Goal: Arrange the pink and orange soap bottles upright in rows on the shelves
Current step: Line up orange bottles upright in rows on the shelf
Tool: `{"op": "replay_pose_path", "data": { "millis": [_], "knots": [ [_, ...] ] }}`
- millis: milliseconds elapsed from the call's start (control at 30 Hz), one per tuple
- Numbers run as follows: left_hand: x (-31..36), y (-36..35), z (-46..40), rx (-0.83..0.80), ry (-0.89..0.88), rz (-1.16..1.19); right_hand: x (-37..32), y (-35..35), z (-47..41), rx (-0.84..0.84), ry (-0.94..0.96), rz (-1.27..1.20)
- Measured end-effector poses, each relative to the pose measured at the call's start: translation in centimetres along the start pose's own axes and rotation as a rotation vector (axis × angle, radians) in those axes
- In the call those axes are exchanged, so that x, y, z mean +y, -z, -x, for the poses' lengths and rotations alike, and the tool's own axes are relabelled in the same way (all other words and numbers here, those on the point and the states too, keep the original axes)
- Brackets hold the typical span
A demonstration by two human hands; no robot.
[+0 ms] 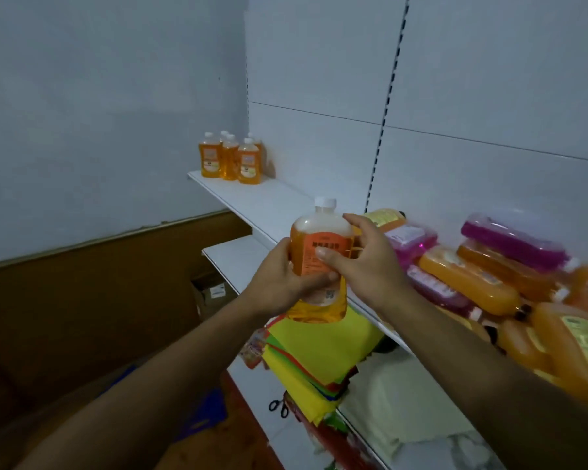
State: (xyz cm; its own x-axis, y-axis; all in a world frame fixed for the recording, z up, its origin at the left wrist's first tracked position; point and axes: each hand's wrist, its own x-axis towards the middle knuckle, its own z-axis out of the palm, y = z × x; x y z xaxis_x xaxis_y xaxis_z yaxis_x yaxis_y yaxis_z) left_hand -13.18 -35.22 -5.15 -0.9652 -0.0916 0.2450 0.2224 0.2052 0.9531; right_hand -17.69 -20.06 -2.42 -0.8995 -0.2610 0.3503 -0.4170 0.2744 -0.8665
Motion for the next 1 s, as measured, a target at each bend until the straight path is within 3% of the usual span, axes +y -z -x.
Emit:
{"op": "replay_pose_path", "data": {
  "millis": [200, 667, 1000],
  "knots": [
    [-3.9, 5.7, -6.6, 0.171, -0.028, -0.220, 1.9, -6.3, -7.9, 0.004, -0.020, 0.025],
    [-12.8, 16.5, -27.8, 0.375, -0.034, -0.384, 6.4, -18.5, -31.3, -0.127, 0.056, 0.080],
    [-19.7, 25.8, -43.3, 0.298, -0.066, -0.370, 10.2, -28.0, -46.5, -0.060, 0.041, 0.116]
  ]
}}
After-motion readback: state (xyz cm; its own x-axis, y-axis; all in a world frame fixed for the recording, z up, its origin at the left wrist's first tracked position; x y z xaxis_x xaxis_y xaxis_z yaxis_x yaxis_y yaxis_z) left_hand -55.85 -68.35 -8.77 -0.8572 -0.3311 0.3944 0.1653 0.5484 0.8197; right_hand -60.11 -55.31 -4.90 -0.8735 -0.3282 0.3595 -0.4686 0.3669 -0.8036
